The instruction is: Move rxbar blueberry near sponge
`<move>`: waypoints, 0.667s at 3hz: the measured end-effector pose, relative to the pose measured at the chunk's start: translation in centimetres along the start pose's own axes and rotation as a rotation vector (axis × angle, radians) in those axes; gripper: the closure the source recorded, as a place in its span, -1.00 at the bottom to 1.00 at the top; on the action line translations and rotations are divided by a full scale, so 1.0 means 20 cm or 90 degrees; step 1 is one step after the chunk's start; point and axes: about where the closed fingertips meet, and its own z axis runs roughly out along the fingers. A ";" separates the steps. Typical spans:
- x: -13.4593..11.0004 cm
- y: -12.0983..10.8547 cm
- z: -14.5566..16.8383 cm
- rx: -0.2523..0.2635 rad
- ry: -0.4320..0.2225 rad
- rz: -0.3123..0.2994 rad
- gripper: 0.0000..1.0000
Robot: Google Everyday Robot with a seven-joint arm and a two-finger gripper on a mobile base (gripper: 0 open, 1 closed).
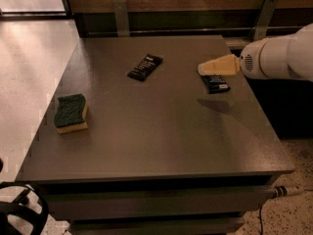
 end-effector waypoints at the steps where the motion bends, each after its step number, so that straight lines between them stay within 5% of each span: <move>1: 0.05 -0.01 0.14 -0.016 0.027 0.030 -1.00; 2: 0.10 -0.04 0.25 -0.025 0.050 0.060 -1.00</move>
Offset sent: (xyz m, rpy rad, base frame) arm 0.0495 -0.0043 -0.0740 0.1126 0.1680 -0.0471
